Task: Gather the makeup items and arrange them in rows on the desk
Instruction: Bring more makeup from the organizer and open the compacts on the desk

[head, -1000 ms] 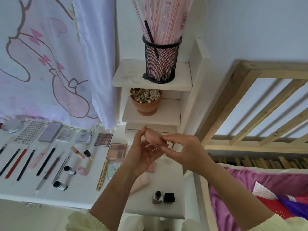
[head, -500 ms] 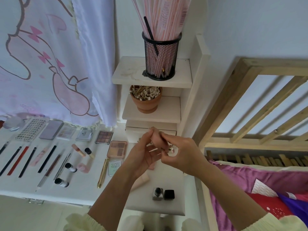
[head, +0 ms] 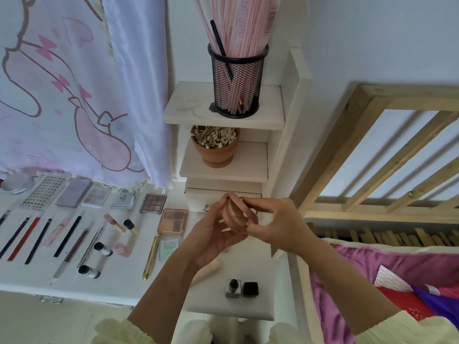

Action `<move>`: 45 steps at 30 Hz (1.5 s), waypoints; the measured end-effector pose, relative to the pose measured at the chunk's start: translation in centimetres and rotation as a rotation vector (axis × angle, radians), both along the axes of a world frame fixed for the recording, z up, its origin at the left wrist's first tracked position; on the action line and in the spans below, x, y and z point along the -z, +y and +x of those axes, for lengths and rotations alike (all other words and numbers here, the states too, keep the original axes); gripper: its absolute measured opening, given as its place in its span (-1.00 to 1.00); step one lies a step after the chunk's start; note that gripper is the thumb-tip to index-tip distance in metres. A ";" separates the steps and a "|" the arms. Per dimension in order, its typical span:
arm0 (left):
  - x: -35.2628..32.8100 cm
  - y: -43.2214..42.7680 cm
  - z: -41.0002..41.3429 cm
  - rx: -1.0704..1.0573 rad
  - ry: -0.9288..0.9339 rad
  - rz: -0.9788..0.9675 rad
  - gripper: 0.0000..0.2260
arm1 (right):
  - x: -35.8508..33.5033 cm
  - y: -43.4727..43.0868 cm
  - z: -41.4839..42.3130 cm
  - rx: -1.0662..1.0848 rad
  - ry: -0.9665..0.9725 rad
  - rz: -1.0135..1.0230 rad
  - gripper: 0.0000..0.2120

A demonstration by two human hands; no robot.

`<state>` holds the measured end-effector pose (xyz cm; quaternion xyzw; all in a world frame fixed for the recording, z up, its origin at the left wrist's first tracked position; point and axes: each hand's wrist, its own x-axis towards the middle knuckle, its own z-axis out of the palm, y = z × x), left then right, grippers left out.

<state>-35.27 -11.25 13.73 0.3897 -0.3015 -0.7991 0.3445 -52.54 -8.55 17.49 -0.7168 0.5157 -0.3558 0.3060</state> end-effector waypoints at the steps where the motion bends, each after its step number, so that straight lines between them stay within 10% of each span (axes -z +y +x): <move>1: 0.1 -0.1 0.0 0.003 0.011 0.024 -0.48 | -0.2 -0.2 -0.1 0.003 -0.058 0.031 -0.64; 12: 1.4 -0.8 0.8 0.092 -0.036 0.285 -0.50 | 2.3 -1.9 -2.8 0.245 -0.119 0.275 -0.85; 27: 6.8 -0.6 -0.5 0.126 -0.563 0.157 -0.75 | 8.1 1.4 -2.7 0.420 -0.064 0.550 -0.82; 45: 11.1 0.2 -1.3 0.255 -0.769 0.144 -0.82 | 12.0 3.7 -1.5 0.534 0.002 0.632 -0.85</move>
